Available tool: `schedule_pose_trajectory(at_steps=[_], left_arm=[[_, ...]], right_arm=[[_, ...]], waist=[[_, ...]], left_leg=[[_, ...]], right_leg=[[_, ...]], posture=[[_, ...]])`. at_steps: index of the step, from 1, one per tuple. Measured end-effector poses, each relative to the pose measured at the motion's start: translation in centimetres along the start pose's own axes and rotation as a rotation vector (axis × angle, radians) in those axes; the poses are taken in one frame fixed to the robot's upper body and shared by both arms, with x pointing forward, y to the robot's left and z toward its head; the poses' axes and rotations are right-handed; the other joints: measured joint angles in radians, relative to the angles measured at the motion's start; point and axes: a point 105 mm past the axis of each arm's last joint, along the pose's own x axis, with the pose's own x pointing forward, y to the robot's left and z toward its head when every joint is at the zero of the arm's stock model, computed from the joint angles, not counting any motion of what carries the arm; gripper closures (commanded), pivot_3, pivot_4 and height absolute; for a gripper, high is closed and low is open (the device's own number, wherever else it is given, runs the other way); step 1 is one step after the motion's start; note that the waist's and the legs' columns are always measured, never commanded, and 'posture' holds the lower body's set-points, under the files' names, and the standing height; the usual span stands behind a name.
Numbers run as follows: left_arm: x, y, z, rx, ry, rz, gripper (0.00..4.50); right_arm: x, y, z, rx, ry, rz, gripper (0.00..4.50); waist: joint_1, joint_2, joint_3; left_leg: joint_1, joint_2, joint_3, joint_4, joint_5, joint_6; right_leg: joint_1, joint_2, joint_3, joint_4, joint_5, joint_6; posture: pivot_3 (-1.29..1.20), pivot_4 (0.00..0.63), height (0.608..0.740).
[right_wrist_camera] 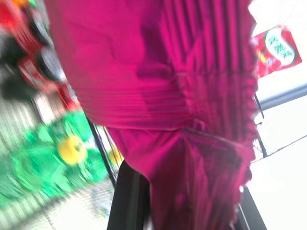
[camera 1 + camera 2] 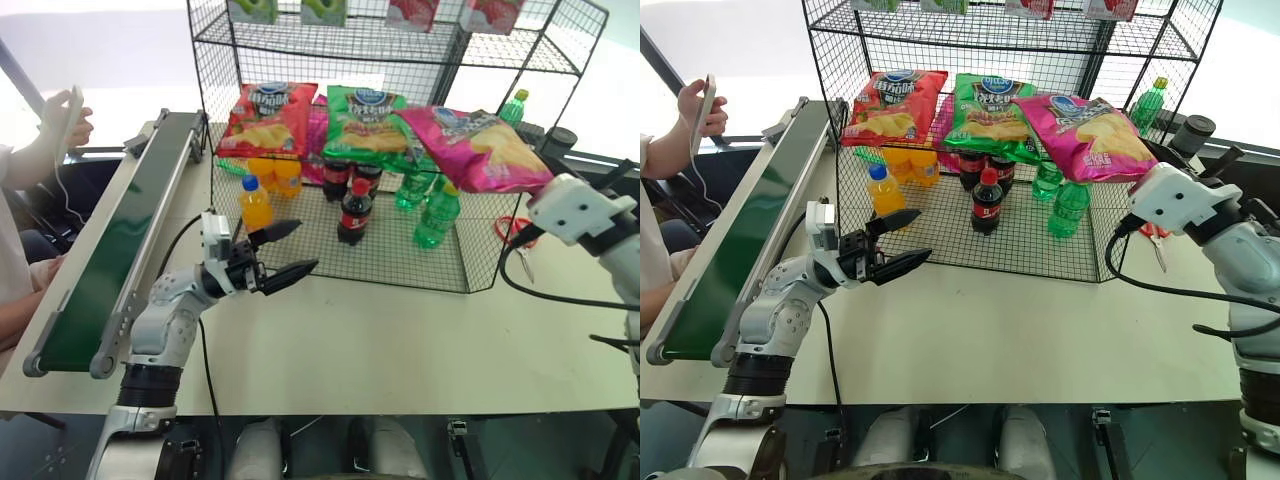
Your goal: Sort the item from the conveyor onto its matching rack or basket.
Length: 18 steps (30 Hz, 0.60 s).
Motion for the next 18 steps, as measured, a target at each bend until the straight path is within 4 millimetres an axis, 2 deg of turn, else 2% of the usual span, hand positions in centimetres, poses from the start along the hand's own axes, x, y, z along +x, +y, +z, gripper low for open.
schedule_pose_trajectory(at_steps=[6,13,18], left_arm=[[0.8,-0.2,0.5,0.061,-0.04,0.052,0.0],[2.1,-0.3,0.2,0.084,-0.085,0.118,0.0],[2.3,-0.5,-0.1,0.087,-0.074,0.129,0.0]], right_arm=[[2.1,0.0,-1.6,-0.12,0.06,-0.02,4.38],[4.9,0.0,-3.0,-0.164,0.105,-0.038,4.38],[6.0,0.9,-3.9,-0.174,0.132,-0.022,4.38]], waist=[[-0.002,0.0,0.0],[-0.005,0.0,0.0],[-0.007,0.001,0.0]], left_leg=[[0.0,0.0,0.0,0.0,0.0,0.0],[0.0,0.0,0.0,0.0,0.0,0.0],[0.0,0.0,0.001,0.0,0.001,-0.001]], right_leg=[[0.0,0.0,0.0,0.0,0.0,0.0],[0.001,0.0,0.0,0.0,0.0,0.0],[0.0,-0.001,0.0,0.0,0.0,0.0]], posture=[[0.0,0.15,0.738],[0.0,0.15,0.738],[0.0,0.15,0.738]])
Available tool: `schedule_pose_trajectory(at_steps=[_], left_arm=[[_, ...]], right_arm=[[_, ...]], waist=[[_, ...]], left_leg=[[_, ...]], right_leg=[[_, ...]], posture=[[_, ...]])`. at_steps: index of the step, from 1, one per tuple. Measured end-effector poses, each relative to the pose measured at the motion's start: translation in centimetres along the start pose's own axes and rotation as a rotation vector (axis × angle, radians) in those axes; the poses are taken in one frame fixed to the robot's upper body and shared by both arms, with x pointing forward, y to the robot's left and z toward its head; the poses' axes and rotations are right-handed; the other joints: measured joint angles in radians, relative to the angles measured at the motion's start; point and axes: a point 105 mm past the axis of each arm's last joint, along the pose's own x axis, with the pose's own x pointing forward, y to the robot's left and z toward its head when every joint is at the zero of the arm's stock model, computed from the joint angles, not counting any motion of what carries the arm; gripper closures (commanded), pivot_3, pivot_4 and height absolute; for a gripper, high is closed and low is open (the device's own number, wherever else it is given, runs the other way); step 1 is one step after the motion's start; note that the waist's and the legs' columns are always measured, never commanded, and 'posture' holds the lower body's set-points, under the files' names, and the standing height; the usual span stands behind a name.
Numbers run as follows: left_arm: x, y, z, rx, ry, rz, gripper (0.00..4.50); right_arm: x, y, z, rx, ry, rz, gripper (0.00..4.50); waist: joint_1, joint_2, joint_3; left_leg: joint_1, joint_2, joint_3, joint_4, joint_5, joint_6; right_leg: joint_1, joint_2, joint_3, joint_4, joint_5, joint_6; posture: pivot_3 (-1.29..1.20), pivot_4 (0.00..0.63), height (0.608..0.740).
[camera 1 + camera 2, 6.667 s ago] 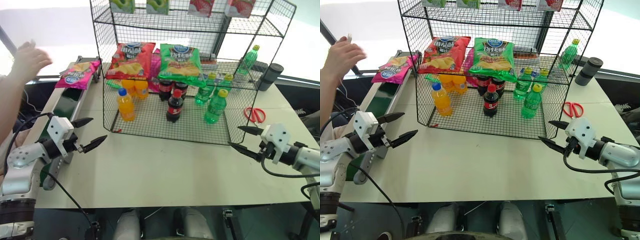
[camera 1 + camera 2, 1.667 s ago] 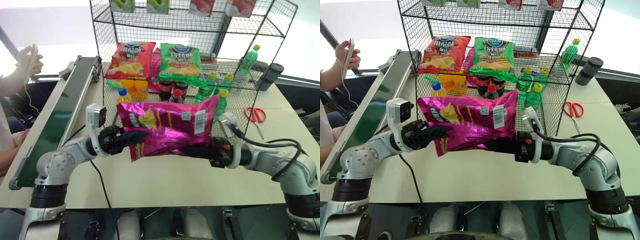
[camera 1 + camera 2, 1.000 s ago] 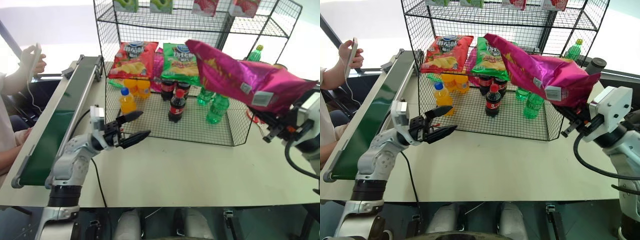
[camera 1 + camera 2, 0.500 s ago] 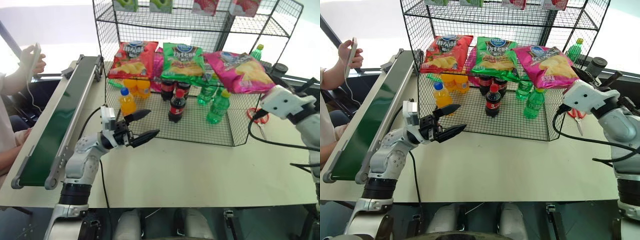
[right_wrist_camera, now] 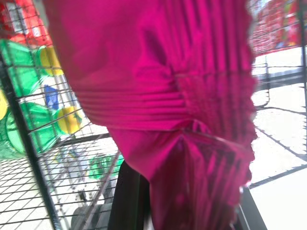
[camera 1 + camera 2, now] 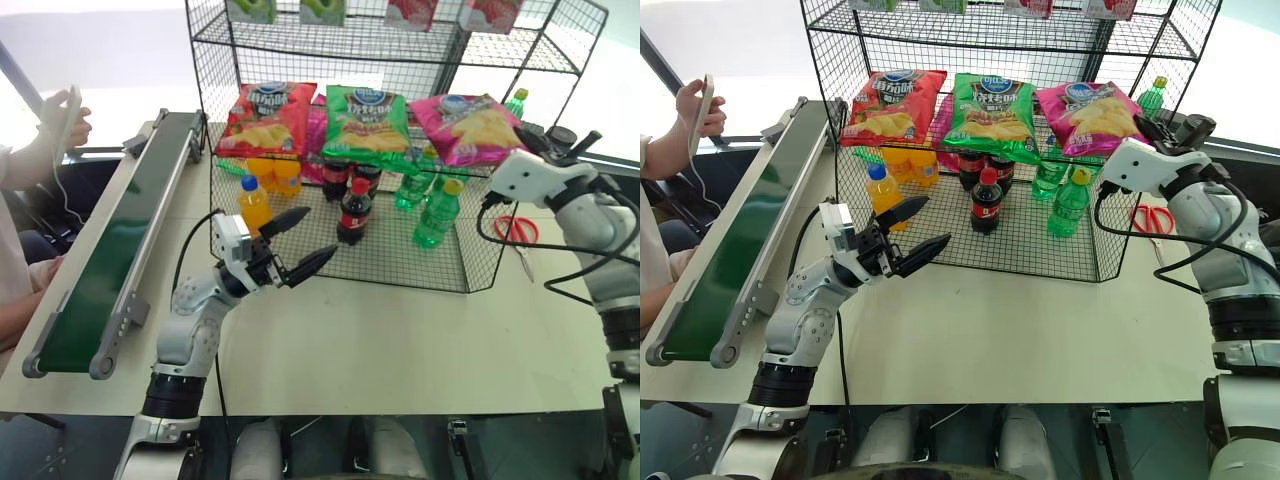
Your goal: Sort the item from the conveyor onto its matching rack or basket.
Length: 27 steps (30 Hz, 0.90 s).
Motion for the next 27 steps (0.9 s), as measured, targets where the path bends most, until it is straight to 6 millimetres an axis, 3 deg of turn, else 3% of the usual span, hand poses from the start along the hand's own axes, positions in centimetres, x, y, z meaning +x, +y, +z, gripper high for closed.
schedule_pose_trajectory(at_steps=[6,8,9,11,14,16,21,27], left_arm=[[0.2,-0.3,0.1,0.008,-0.007,-0.001,0.0],[0.2,-0.2,0.1,0.012,-0.005,0.002,0.0],[0.2,-0.2,0.1,0.014,-0.005,0.003,0.0],[0.2,-0.2,0.1,0.014,-0.005,0.006,0.0],[0.2,-0.2,0.0,0.012,-0.003,0.004,0.0],[0.2,-0.2,0.0,0.011,-0.002,0.006,0.0],[0.1,-0.2,-0.2,0.008,-0.001,0.019,0.0],[0.3,-0.8,-0.7,0.014,0.017,-0.003,0.0]], right_arm=[[1.1,-0.8,-0.2,0.006,0.017,-0.033,4.38],[1.2,-0.6,-0.1,0.015,0.013,-0.03,3.31],[1.3,-0.5,-0.1,0.023,0.012,-0.027,3.09],[1.3,-0.1,-0.3,0.036,0.023,-0.015,2.14],[1.3,0.1,-0.2,0.057,0.017,0.001,0.57],[1.4,-0.5,0.2,0.083,0.006,-0.003,0.08],[1.2,-0.9,0.7,0.258,0.004,0.095,0.08],[0.6,-1.2,1.2,0.327,-0.012,0.212,0.08]], waist=[[-0.006,0.001,0.0],[-0.011,0.001,0.0],[-0.013,0.001,0.0],[-0.015,0.001,0.0],[-0.015,0.001,0.0],[-0.015,0.001,0.0],[-0.015,0.001,0.0],[-0.015,0.001,0.0]], left_leg=[[0.0,0.0,0.0,0.0,0.0,0.0],[0.0,0.0,0.0,0.0,0.0,0.0],[0.0,0.0,0.0,0.0,0.0,0.0],[0.0,0.0,0.0,0.0,0.0,-0.001],[0.0,0.001,0.0,0.0,0.0,-0.001],[0.0,0.002,0.0,0.0,0.0,-0.001],[0.0,0.002,0.0,0.0,0.0,-0.001],[0.0,0.002,0.0,0.0,0.0,0.0]], right_leg=[[0.0,0.0,0.0,0.0,0.0,0.0],[0.0,0.0,0.0,0.0,0.0,0.0],[0.0,0.0,0.0,0.0,0.0,0.0],[0.0,0.0,0.0,0.0,0.0,0.0],[0.0,0.0,0.0,0.001,0.0,0.0],[0.001,0.0,0.0,0.001,0.0,0.0],[0.001,0.0,0.0,0.001,0.0,0.0],[0.001,0.0,0.0,0.001,0.0,0.0]], posture=[[0.0,0.15,0.738],[0.0,0.15,0.738],[0.0,0.15,0.738],[0.0,0.15,0.738],[0.0,0.15,0.738],[0.0,0.15,0.738],[0.0,0.15,0.738],[0.0,0.15,0.738]])
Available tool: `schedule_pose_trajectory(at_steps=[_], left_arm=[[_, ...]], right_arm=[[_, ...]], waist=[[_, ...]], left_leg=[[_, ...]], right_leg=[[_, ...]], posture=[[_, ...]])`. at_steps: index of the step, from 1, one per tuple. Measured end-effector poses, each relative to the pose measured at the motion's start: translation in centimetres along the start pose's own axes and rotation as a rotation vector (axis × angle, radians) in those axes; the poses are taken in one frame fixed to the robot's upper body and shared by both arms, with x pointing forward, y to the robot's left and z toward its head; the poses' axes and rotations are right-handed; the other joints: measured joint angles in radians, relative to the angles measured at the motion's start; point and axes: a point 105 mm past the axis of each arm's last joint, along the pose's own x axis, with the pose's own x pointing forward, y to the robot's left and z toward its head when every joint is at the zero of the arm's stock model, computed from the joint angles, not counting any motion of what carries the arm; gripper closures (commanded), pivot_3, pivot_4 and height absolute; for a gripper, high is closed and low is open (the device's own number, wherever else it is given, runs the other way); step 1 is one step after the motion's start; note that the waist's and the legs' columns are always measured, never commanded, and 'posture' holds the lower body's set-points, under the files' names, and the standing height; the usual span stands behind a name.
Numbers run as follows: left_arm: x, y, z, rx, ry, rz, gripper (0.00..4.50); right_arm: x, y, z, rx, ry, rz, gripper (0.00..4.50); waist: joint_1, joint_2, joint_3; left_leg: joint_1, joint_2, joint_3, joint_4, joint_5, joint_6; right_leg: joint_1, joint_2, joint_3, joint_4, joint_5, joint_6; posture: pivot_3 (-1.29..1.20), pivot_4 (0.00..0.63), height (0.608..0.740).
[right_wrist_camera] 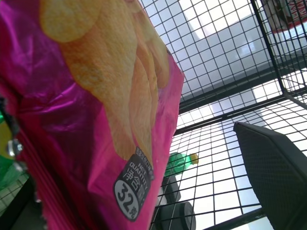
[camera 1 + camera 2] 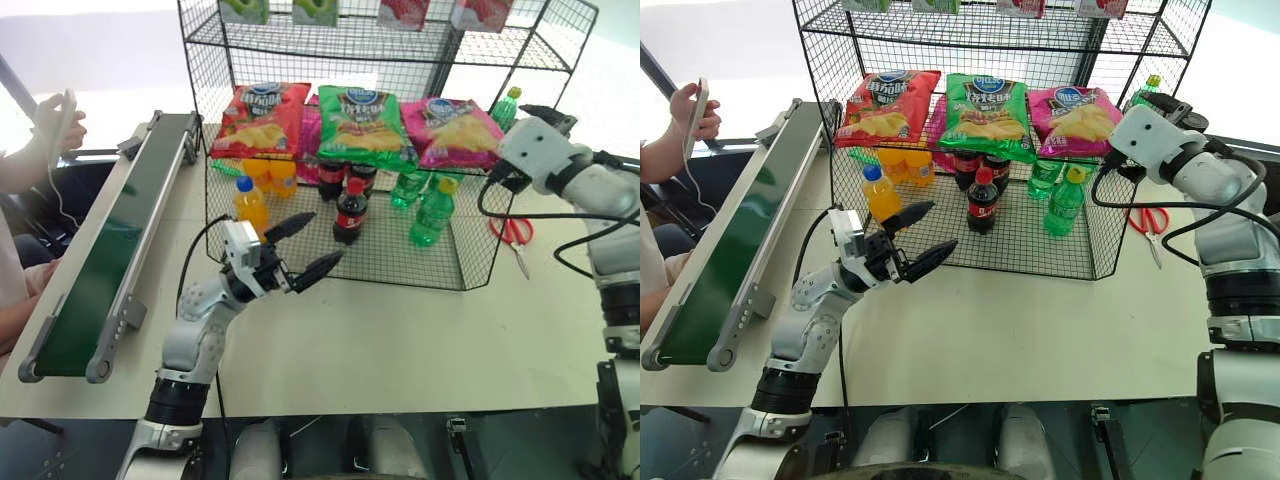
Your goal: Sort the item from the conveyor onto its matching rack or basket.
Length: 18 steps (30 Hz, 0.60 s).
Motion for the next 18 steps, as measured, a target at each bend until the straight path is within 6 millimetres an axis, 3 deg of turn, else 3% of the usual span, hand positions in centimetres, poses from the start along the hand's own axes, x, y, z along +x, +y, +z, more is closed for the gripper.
schedule_pose_trajectory(at_steps=[7,8,10,17,18], left_arm=[[0.0,-0.2,-0.2,-0.001,0.004,-0.004,0.0],[0.0,-0.2,-0.2,-0.002,0.005,-0.004,0.0],[-0.1,-0.2,-0.3,-0.003,0.007,-0.003,0.0],[-0.1,-0.2,-0.3,0.002,0.014,-0.007,0.0],[-0.1,-0.2,-0.3,0.002,0.014,-0.007,0.0]], right_arm=[[-0.9,0.2,1.3,0.023,-0.056,0.053,0.08],[-1.0,0.2,1.6,0.018,-0.072,0.051,0.31],[-1.2,0.2,2.1,-0.005,-0.104,0.05,0.84],[-1.5,1.4,1.8,-0.023,-0.117,0.083,4.22],[-1.5,1.6,1.8,-0.027,-0.12,0.087,4.49]], waist=[[0.0,0.0,0.0],[0.0,0.0,0.0],[0.0,0.0,0.0],[0.001,0.0,0.0],[0.001,0.0,0.0]], left_leg=[[0.0,0.0,0.0,0.0,0.0,0.0],[0.0,0.0,0.0,0.0,0.0,0.0],[0.0,0.0,0.0,0.0,0.0,0.0],[0.0,0.0,0.0,0.0,0.0,0.0],[0.0,0.0,0.0,0.0,0.0,0.0]], right_leg=[[0.0,0.0,0.0,0.0,0.0,0.0],[0.0,0.0,0.0,0.0,0.0,0.0],[0.0,0.0,0.0,0.0,0.0,0.0],[0.0,0.0,0.0,0.0,0.0,0.0],[0.0,0.0,0.0,0.0,0.0,0.0]], posture=[[0.0,0.15,0.738],[0.0,0.15,0.738],[0.0,0.15,0.738],[0.0,0.15,0.738],[0.0,0.15,0.738]])
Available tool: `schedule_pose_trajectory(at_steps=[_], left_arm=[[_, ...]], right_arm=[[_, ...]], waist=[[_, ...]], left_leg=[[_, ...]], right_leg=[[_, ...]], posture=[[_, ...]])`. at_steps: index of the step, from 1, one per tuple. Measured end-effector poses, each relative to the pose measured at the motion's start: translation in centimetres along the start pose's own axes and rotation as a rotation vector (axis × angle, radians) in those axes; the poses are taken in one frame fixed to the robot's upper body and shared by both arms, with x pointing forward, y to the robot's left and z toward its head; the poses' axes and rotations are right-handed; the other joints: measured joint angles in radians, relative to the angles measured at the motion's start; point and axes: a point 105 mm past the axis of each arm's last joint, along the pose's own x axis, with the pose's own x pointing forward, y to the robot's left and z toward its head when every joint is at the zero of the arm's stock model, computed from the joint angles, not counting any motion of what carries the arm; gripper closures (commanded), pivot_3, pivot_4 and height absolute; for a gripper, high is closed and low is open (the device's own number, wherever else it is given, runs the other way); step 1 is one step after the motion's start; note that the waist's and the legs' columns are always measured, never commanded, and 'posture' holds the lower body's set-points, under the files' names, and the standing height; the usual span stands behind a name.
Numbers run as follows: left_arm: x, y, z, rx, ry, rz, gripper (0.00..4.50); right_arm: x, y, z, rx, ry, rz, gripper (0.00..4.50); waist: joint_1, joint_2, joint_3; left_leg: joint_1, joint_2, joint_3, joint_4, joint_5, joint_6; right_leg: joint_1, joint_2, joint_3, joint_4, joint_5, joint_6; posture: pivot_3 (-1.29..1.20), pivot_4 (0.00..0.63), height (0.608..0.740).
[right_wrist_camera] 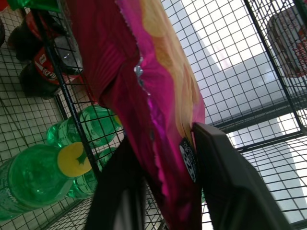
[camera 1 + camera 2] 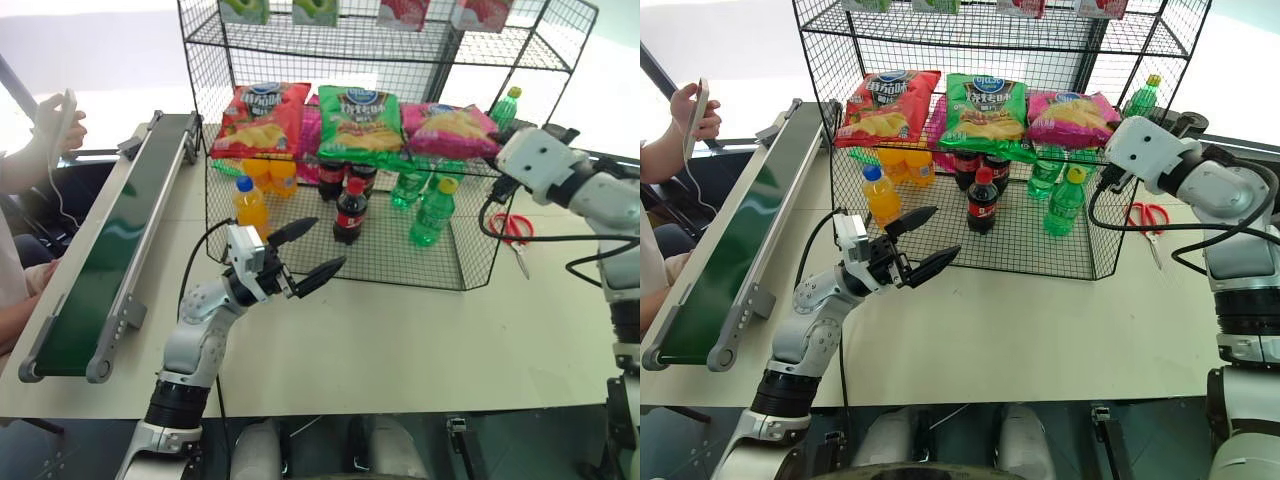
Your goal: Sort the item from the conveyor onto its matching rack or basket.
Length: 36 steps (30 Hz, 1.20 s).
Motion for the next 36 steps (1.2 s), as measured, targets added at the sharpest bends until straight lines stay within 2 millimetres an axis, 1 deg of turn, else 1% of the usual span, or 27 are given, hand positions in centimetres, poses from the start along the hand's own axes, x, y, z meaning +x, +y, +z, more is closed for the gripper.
schedule_pose_trajectory(at_steps=[3,6,9,12,14,18,22,24,25,28,29,31,33,36], left_arm=[[0.0,-0.1,0.0,-0.001,0.001,-0.004,0.0],[0.0,-0.1,-0.1,-0.002,0.002,-0.006,0.0],[0.0,-0.1,-0.1,-0.001,0.003,-0.008,0.0],[0.0,-0.1,-0.1,-0.001,0.002,-0.009,0.0],[0.1,-0.2,-0.1,0.001,0.003,-0.01,0.0],[0.1,-0.1,-0.1,0.006,0.009,-0.008,0.0],[0.1,-0.1,0.0,0.008,0.007,-0.005,0.0],[0.1,-0.1,0.1,0.012,0.004,-0.001,0.0],[0.1,-0.1,0.1,0.014,0.003,0.002,0.0],[0.1,0.0,0.2,0.019,-0.005,0.014,0.0],[0.2,0.0,0.3,0.021,-0.011,0.016,0.0],[0.2,0.0,0.3,0.022,-0.016,0.018,0.0],[0.3,0.0,0.3,0.023,-0.018,0.018,0.0],[0.3,0.0,0.4,0.022,-0.023,0.018,0.0]], right_arm=[[-0.1,0.5,-0.1,-0.009,-0.005,0.011,4.49],[-0.1,0.3,-0.1,-0.031,0.004,-0.005,4.49],[0.2,-0.8,-0.3,-0.074,0.031,-0.065,4.49],[0.7,-1.9,0.0,-0.117,0.03,-0.115,4.49],[1.2,-1.6,-0.2,-0.133,0.029,-0.116,4.49],[1.7,-0.4,-1.5,-0.137,0.055,-0.084,4.49],[1.6,-0.3,-1.9,-0.144,0.061,-0.087,4.49],[1.5,-0.4,-2.1,-0.144,0.064,-0.087,3.49],[1.4,-0.4,-2.3,-0.14,0.068,-0.088,3.12],[1.2,-0.6,-2.5,-0.111,0.067,-0.082,1.71],[1.1,-0.7,-2.5,-0.113,0.068,-0.076,1.12],[0.8,-1.0,-2.6,-0.112,0.068,-0.067,0.13],[0.1,-1.4,-2.6,-0.111,0.066,-0.065,0.05],[-1.2,-0.7,-2.6,-0.112,0.057,0.007,0.05]], waist=[[0.0,0.0,0.0],[0.0,0.0,0.0],[-0.002,0.0,0.0],[-0.003,0.0,0.0],[-0.002,0.0,0.0],[0.001,0.0,0.0],[-0.001,0.0,0.0],[-0.001,0.0,0.0],[-0.001,0.0,0.0],[-0.001,0.0,0.0],[-0.001,0.0,0.0],[0.0,0.0,0.0],[0.001,0.0,0.0],[0.001,0.0,0.0]], left_leg=[[0.0,0.0,0.0,0.0,0.0,0.0],[0.0,0.0,0.0,0.0,0.0,0.0],[0.0,0.0,0.0,0.0,0.0,0.0],[0.0,0.0,0.0,0.0,0.0,0.0],[0.0,0.0,0.0,0.0,0.0,0.0],[0.0,0.0,0.001,0.0,0.0,0.0],[0.0,0.0,0.001,0.0,0.0,0.0],[0.0,0.0,0.001,0.0,0.0,0.0],[0.0,0.0,0.001,0.0,0.0,0.0],[0.0,0.0,0.001,0.0,0.0,0.0],[0.0,0.0,0.001,0.0,0.0,0.0],[0.0,0.0,0.0,0.0,0.0,0.0],[0.0,0.0,0.0,0.0,0.0,0.0],[0.0,0.0,0.0,0.0,0.0,0.0]], right_leg=[[0.0,0.0,0.0,0.0,0.0,0.0],[0.0,0.0,0.0,0.0,0.0,0.0],[0.0,0.0,0.0,0.001,0.0,0.0],[0.0,0.0,0.0,0.001,0.0,0.0],[0.0,0.0,0.0,0.0,0.0,0.0],[0.0,0.0,0.0,0.0,0.0,0.0],[0.0,0.0,0.0,0.0,0.0,0.0],[0.0,0.0,0.0,0.0,0.0,0.0],[0.0,0.0,0.0,0.0,0.0,0.0],[0.0,0.0,0.0,0.0,0.0,0.0],[0.0,0.0,0.0,0.0,0.0,0.0],[0.0,0.0,0.0,0.0,0.0,0.0],[0.0,0.0,0.0,0.0,0.0,0.0],[0.001,0.0,0.0,0.0,0.0,0.0]], posture=[[0.0,0.15,0.738],[0.0,0.15,0.738],[0.0,0.15,0.738],[0.0,0.15,0.738],[0.0,0.15,0.738],[0.0,0.15,0.738],[0.0,0.15,0.738],[0.0,0.15,0.738],[0.0,0.15,0.738],[0.0,0.15,0.738],[0.0,0.15,0.738],[0.0,0.15,0.738],[0.0,0.15,0.738],[0.0,0.15,0.738]])
